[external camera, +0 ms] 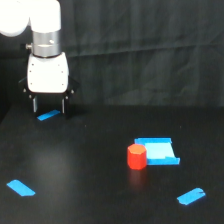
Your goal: Pick up the red object from the table
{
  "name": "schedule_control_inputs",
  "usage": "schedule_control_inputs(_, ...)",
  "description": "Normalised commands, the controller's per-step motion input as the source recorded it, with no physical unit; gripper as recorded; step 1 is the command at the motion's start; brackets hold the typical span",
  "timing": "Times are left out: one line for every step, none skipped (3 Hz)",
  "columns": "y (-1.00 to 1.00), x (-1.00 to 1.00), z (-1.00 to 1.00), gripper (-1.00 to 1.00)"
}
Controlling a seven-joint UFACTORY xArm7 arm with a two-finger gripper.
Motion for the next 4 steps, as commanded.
schedule_control_inputs(-0.81, 0.99, -0.50, 1.00)
schedule_control_inputs(-0.92, 0.98, -0.09, 1.00)
schedule_control_inputs(-0.67, 0.99, -0.20, 1.00)
schedule_control_inputs(-0.92, 0.97, -0.32, 1.00)
